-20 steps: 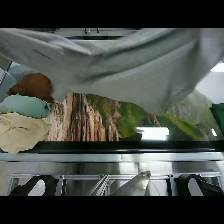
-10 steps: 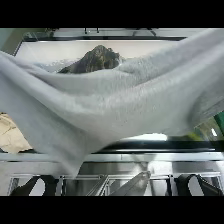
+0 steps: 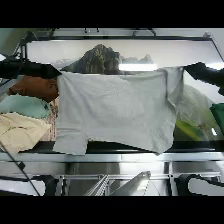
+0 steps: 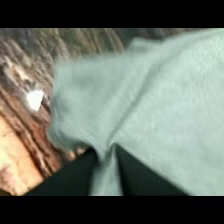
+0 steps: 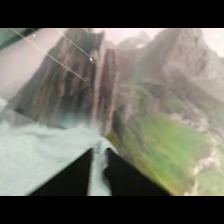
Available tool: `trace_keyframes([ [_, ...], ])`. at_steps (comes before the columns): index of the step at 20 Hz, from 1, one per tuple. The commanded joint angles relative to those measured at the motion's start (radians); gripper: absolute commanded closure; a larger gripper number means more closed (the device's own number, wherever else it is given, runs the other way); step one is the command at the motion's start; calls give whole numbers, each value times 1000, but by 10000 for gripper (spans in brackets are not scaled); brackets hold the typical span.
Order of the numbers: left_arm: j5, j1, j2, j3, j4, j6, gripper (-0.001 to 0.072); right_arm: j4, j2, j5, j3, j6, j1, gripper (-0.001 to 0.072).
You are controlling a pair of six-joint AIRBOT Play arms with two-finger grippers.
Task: Fold the shirts.
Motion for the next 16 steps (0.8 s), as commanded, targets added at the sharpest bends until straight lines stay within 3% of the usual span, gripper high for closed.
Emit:
trace_keyframes([
  [1, -125, 3, -224, 193, -5, -90, 126, -32, -137, 27, 117, -24, -13, 306],
  [2, -163, 24, -231, 230, -3, -122, -6, -87, -126, 71, 151, 16, -39, 302],
  [4, -277, 72, -230, 294, 26, -192, -7, -252, -84, 176, 177, 163, -100, 303],
  [5, -354, 95, -230, 309, 62, -241, -5, -356, -67, 248, 175, 228, -124, 331],
  [6, -432, 114, -227, 303, 101, -276, 11, -473, -53, 337, 161, 286, -145, 422],
  [7, -498, 130, -217, 266, 132, -299, 11, -581, -37, 406, 123, 351, -166, 419],
  [9, -518, 163, -156, 113, 151, -306, 11, -727, 5, 474, 10, 435, -203, 419],
  [11, -442, 195, -69, -82, 151, -280, 10, -779, 84, 460, -164, 488, -251, 417],
  [12, -397, 214, -26, -172, 151, -263, 10, -780, 126, 435, -245, 515, -267, 382],
  [13, -356, 231, 11, -245, 152, -254, 10, -797, 164, 409, -324, 548, -278, 258],
  [14, -322, 251, 46, -312, 153, -237, 10, -821, 199, 388, -406, 587, -278, 184],
  [16, -290, 282, 91, -404, 153, -228, 11, -811, 233, 361, -547, 615, -277, 184],
])
